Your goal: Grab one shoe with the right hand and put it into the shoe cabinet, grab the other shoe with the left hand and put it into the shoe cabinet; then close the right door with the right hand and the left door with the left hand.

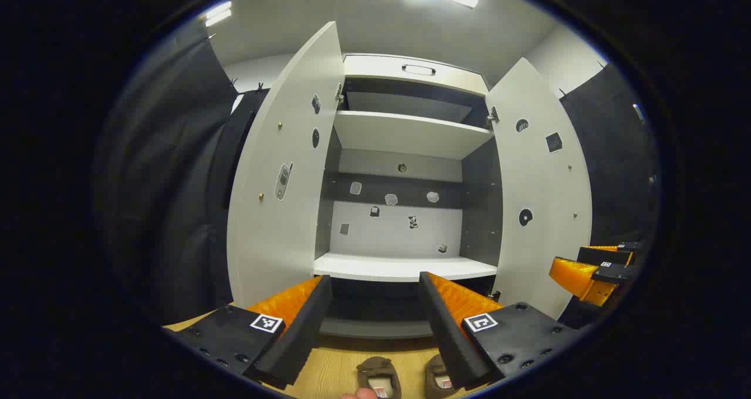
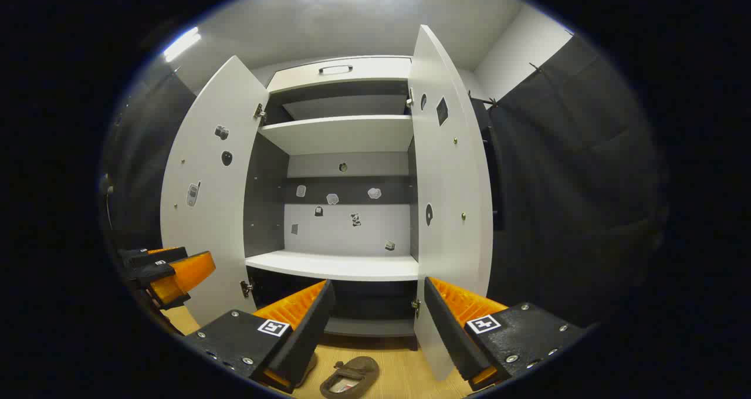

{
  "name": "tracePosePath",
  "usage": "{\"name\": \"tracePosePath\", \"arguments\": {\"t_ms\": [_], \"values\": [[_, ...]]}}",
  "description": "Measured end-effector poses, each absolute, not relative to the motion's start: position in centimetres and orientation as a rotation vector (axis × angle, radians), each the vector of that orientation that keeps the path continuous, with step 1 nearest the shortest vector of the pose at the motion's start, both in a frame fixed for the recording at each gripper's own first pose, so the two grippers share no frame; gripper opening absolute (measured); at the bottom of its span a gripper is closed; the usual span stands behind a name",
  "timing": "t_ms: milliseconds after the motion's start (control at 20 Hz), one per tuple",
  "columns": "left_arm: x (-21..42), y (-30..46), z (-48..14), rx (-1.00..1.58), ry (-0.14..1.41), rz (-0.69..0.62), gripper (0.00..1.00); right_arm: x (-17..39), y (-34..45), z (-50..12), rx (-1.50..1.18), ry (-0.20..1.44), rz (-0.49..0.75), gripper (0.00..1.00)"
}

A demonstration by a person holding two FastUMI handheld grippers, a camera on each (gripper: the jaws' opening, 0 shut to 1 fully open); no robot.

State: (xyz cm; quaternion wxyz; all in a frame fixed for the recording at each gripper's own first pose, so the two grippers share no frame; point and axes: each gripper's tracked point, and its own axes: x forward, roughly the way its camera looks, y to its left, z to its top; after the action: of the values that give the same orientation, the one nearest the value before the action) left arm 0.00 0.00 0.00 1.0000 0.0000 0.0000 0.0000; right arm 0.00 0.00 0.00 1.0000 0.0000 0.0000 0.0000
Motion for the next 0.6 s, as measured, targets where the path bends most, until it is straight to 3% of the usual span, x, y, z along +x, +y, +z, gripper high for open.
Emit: {"name": "tracePosePath", "arguments": {"t_ms": [600], "values": [[0.1,0.0,-0.15,-0.009,0.002,0.011,0.96,0.18,-0.03,0.2,-0.005,-0.009,0.005,0.94]]}}
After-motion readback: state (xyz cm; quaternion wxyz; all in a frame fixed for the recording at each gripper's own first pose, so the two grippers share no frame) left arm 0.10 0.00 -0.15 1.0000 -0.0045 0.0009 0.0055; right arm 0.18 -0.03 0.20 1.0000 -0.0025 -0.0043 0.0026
